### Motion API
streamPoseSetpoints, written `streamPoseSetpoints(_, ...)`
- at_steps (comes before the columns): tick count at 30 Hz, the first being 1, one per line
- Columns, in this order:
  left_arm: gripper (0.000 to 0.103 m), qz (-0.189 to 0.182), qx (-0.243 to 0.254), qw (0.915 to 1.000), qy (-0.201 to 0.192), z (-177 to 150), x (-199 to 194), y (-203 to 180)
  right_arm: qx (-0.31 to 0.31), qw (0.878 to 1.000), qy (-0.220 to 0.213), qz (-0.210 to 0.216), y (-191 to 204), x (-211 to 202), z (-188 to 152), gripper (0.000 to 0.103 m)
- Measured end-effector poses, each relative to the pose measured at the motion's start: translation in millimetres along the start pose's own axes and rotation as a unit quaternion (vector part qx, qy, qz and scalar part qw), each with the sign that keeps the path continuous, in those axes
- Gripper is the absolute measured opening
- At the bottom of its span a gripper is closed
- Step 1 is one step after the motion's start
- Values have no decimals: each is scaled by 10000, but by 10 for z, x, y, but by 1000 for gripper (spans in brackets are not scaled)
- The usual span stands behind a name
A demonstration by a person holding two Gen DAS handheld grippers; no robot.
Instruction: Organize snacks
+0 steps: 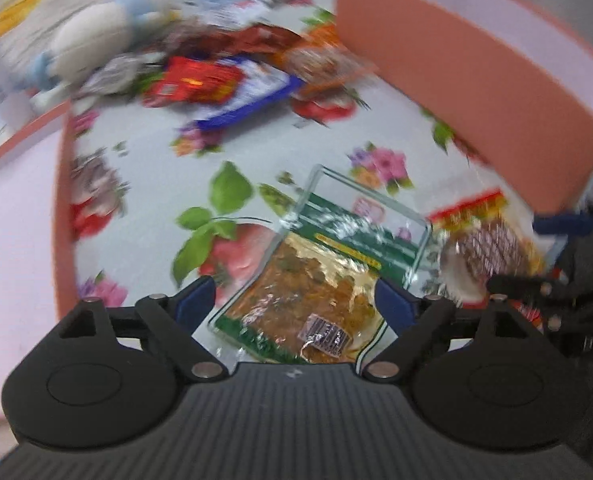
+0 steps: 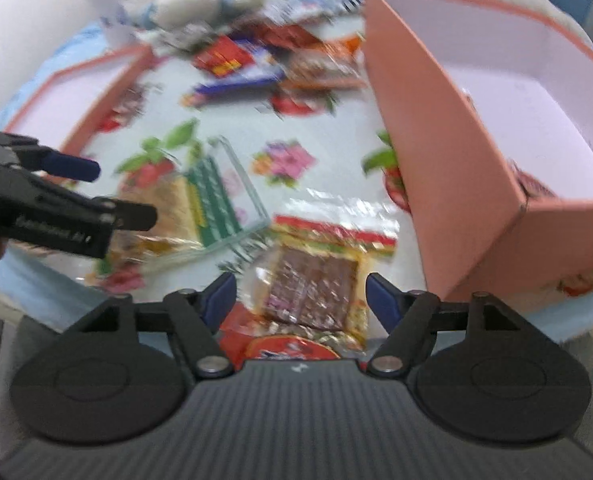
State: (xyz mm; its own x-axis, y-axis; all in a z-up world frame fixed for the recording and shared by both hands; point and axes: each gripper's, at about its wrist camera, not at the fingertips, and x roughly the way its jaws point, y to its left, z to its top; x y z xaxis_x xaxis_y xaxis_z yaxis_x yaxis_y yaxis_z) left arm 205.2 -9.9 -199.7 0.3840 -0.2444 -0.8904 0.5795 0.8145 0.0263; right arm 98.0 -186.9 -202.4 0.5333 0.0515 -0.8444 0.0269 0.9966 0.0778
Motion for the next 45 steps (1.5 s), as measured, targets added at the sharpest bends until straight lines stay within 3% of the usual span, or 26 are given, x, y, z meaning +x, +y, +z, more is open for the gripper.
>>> streamPoseSetpoints(5, 99, -145, 580, 9979, 242, -25, 270, -19, -132, 9994, 255, -168, -3, 160, -48, 81)
streamPoseSetpoints(11, 100, -360, 315, 9985, 283, -103, 364, 57, -554, 9979, 332, -62, 63, 275, -46, 88)
streamPoseSetpoints(15, 100, -218, 338, 9991, 166, -200, 351, -97, -763, 9967, 278, -62, 112, 318, -50, 89)
streamPoseSetpoints(17, 95, -94, 252, 9995, 142, -232, 335, -164, -859, 9960, 261, -22, 119, 318, -43, 83)
streamPoseSetpoints(21, 82, 6, 21, 9999, 110, -258, 267, -234, -1005, 9948, 144, 49, 178, 260, -17, 54)
streamPoseSetpoints(26, 54, -14, -448, 9990, 58, -301, 141, -263, -945, 9954, 67, 142, 158, 229, 9, 51)
streamPoseSetpoints(29, 44, -34, -903, 9959, 44, -307, 63, -252, -820, 9965, -23, 148, 124, 160, 9, 51)
streamPoseSetpoints(44, 39, 334, -1971, 9775, -678, -179, -813, -282, -384, 9939, -1013, 213, -97, -733, 38, 48)
streamPoseSetpoints(45, 39, 335, -2005, 9763, -746, -168, -892, -299, -362, 9931, -1107, 160, -113, -808, 36, 27)
